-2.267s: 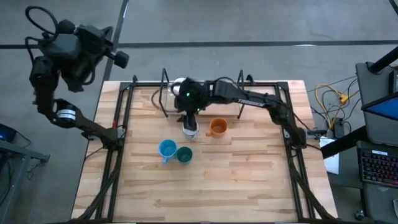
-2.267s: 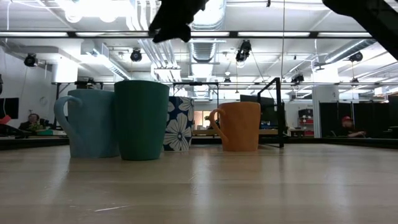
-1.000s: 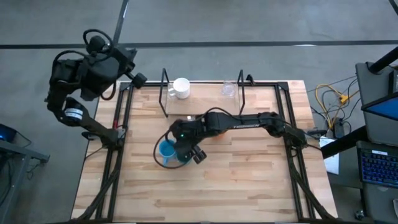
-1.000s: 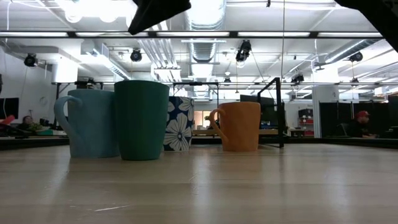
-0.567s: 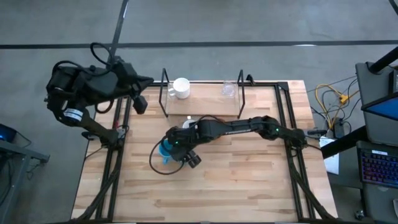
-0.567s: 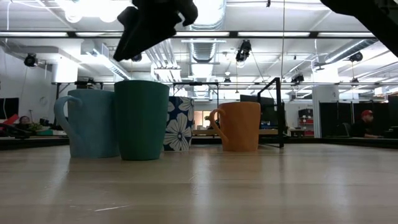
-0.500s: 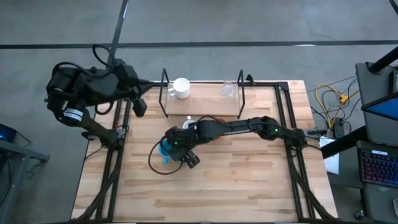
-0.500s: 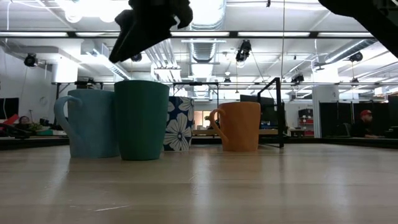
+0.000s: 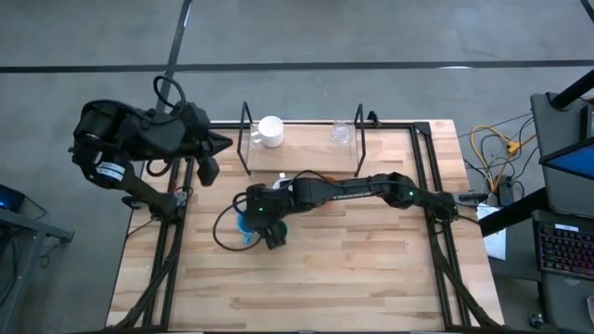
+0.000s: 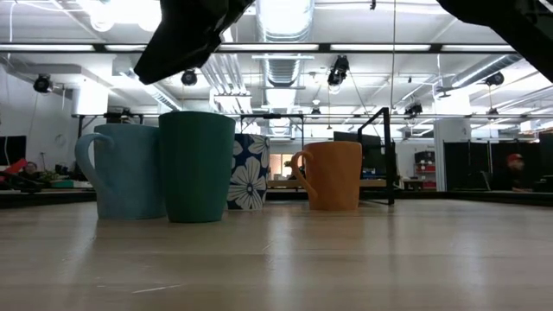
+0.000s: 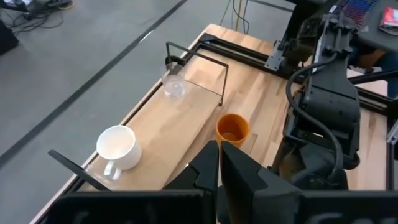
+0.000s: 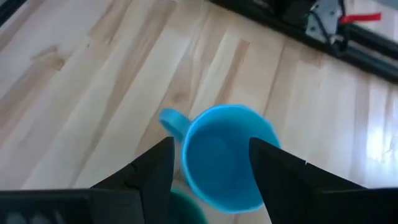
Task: Stack small to large cups/mugs on shelf
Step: Put the light blue mug on the shelf
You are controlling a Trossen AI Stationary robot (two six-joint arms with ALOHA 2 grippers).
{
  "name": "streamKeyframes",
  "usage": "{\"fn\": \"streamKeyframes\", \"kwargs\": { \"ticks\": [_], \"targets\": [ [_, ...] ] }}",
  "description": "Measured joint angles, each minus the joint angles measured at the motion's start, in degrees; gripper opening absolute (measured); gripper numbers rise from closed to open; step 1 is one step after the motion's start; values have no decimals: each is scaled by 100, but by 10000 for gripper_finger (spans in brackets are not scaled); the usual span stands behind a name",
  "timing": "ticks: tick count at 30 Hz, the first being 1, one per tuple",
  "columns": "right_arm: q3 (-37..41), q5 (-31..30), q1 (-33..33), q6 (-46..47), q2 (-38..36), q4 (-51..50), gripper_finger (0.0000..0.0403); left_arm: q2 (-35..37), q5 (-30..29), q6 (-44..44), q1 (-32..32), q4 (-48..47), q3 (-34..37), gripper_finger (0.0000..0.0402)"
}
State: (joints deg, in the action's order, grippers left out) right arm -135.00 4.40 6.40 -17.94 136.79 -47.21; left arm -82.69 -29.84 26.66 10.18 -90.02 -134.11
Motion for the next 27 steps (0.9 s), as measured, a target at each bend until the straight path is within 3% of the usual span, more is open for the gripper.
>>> {"fn": "streamKeyframes", "kwargs": {
  "ticks": [16,27],
  "targets": [
    [57,357,172,185,34,-78,201,0,82,191,240,0,270,2],
    [55,363,182,466,483,-529,201,-19,112,308,308,0,342,2]
  ]
}}
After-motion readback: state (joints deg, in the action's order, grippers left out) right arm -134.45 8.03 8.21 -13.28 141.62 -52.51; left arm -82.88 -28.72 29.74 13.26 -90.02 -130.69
